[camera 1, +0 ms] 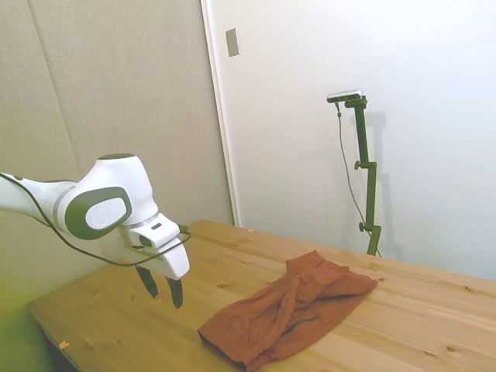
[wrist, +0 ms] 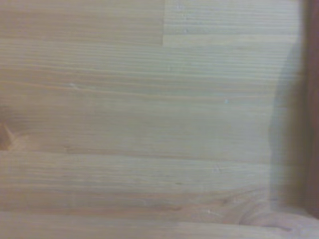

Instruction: Unfold the shorts

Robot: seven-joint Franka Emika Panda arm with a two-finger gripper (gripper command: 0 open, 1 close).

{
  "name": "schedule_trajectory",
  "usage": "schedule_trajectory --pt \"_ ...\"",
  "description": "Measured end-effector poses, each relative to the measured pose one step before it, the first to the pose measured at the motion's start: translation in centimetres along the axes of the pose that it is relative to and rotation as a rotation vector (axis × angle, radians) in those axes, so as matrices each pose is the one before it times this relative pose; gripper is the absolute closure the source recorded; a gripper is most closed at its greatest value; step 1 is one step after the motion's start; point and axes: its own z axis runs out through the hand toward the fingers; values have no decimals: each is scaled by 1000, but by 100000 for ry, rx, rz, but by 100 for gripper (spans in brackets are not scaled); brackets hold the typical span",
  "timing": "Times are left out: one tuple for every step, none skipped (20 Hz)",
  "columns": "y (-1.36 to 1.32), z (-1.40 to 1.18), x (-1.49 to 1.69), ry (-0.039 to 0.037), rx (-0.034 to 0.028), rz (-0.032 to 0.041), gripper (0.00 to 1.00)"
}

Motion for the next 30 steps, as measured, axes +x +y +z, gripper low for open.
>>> schedule_trajectory --pt "-70 -89 69 136 158 -8 0" --pt "-35 -7 33 32 -20 -56 0" --pt "29 -46 18 397 -10 -167 0" --pt "215 -383 324 1057 477 354 0" --pt "631 -680 880 1671 503 1203 0" --pt "1312 -895 1498 1714 832 1860 0" --pt "1846 -815 1883 879 1077 2219 0" --pt "2446 -813 2245 -179 1017 2522 0" --pt "2513 -731 2258 11 824 2434 0" --pt "2028 -427 1929 480 570 2158 0" --pt "1669 -100 1762 170 115 1684 0" --pt "1299 211 1609 -489 -36 1428 0" --pt "928 446 1529 -1031 142 1338 0" --pt "767 628 1533 -1415 338 1394 0" --pt "717 759 1485 -1415 297 1474 0" --pt "547 925 1334 -1272 -341 1119 0" --pt "345 969 971 -1746 650 1112 0" --pt "189 922 676 -1638 1150 642 0" --pt "32 921 400 -2050 1900 400 0" --pt "-60 822 179 -2230 2564 -157 0" --pt "-142 703 54 -2156 3142 -416 0" --pt "-187 710 -85 -2741 3585 -739 0" --pt "-74 705 -155 -3243 1917 -337 0" --pt "16 709 -145 -3075 645 190 0" --pt "-30 640 -71 -2327 711 -46 0" --pt "-61 557 -67 -2270 1219 -529 0" --pt "-142 466 -101 -1999 1522 -1016 0" --pt "-141 372 -169 -2059 1636 -1484 100" --pt "-64 215 -119 -1238 751 -1366 100" --pt "-74 135 -57 -391 917 -1011 100"
